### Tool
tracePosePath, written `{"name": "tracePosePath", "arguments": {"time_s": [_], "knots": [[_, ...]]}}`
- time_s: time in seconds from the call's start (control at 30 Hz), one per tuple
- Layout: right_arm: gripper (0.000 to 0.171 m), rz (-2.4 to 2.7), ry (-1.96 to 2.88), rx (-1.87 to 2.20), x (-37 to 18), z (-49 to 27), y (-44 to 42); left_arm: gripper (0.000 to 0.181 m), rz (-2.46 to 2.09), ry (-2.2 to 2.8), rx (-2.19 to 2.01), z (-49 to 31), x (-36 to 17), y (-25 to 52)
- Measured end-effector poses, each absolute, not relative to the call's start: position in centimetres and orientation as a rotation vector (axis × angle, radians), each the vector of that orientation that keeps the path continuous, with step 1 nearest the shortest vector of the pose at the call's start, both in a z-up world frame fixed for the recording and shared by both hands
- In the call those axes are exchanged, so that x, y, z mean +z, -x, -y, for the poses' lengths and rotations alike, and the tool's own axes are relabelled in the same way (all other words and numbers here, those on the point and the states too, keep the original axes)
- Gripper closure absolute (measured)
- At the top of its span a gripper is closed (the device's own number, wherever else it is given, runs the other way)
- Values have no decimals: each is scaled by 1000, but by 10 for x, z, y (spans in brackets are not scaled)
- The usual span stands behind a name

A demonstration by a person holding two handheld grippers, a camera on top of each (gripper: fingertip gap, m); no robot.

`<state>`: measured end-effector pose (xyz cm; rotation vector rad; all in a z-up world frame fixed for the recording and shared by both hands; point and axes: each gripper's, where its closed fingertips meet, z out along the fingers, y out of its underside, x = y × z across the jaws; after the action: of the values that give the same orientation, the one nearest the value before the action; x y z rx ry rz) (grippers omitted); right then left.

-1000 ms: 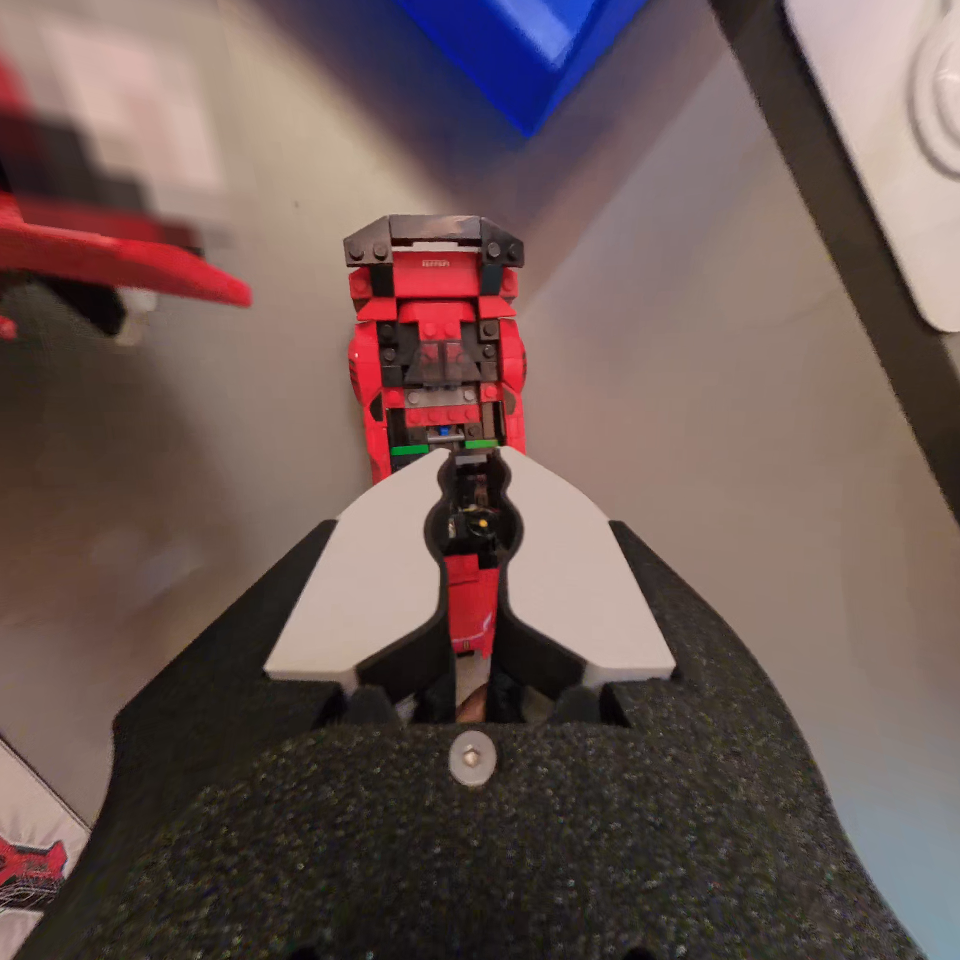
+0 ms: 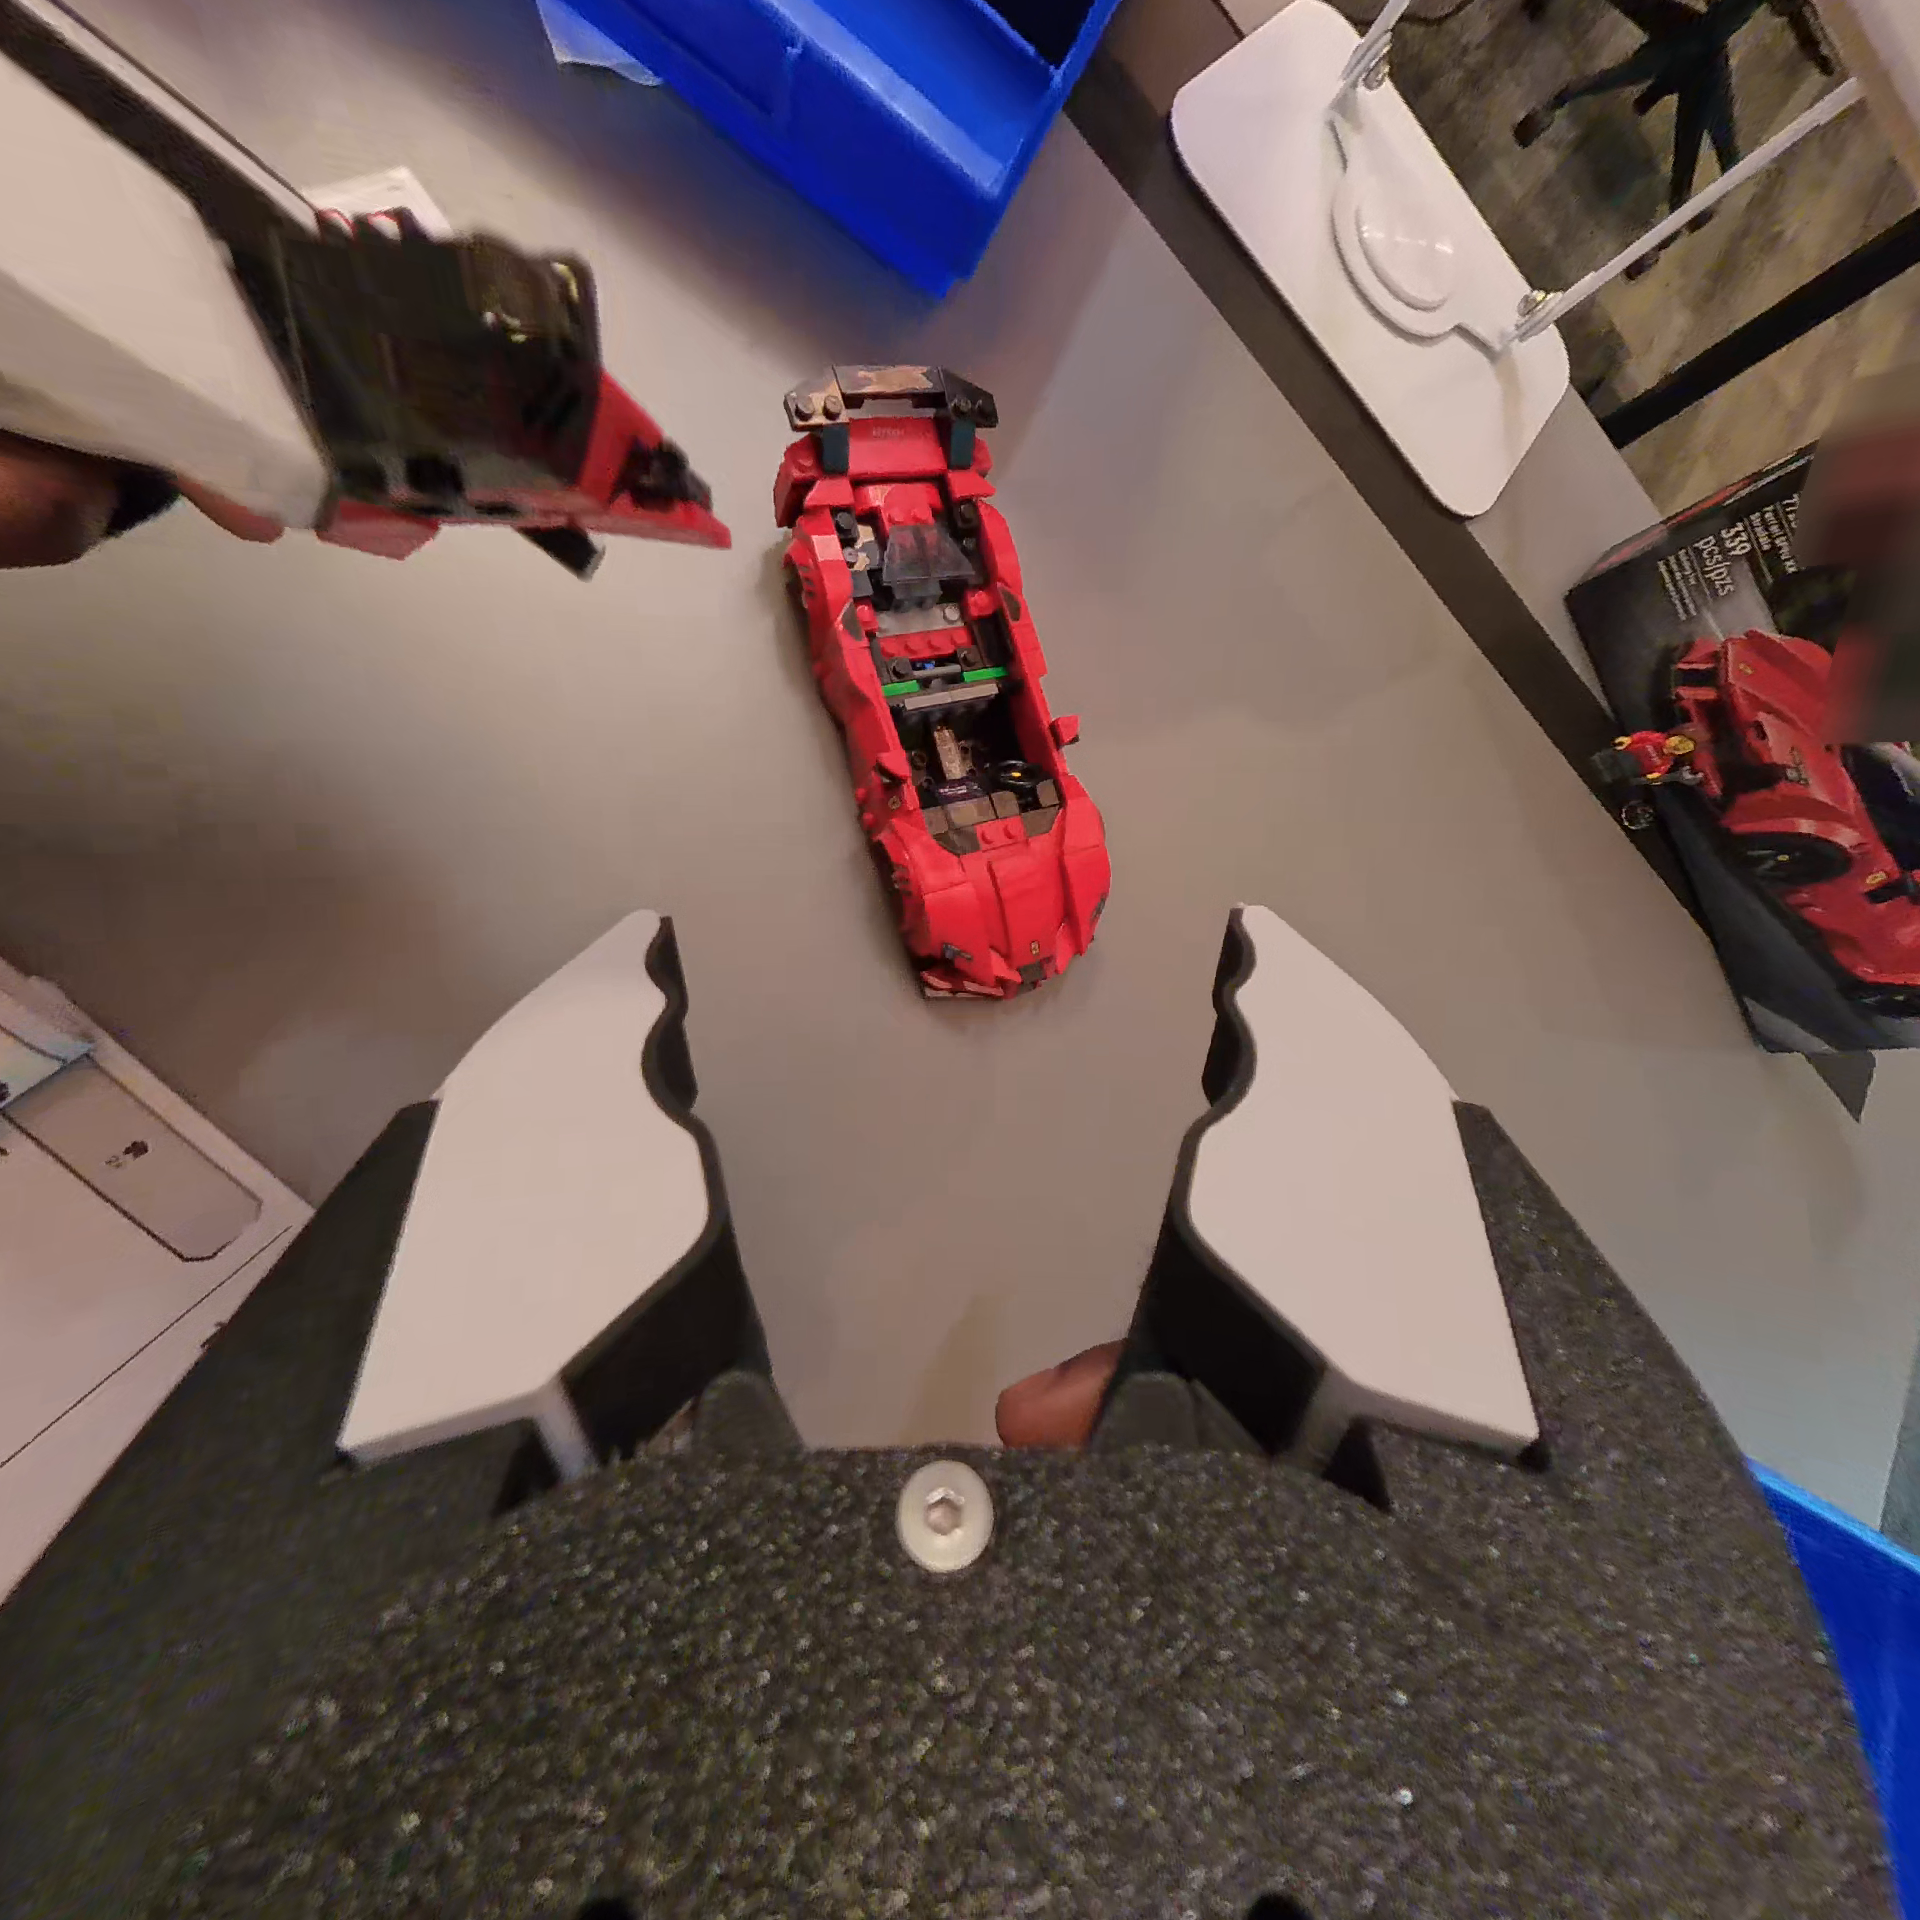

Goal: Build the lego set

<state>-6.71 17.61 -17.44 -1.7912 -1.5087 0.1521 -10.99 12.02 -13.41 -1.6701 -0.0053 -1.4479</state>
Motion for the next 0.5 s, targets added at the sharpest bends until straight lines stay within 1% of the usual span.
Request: {"name": "tracePosePath", "arguments": {"time_s": [0.3, 0.5], "knots": [[74, 1479, 1801, 165, -177, -160, 54, 137, -318, 1979, -980, -105, -172, 94], [74, 1438, 1861, 240, -192, -152, 38, 137, -644, 2130, -352, -103, -205, 109]]}}
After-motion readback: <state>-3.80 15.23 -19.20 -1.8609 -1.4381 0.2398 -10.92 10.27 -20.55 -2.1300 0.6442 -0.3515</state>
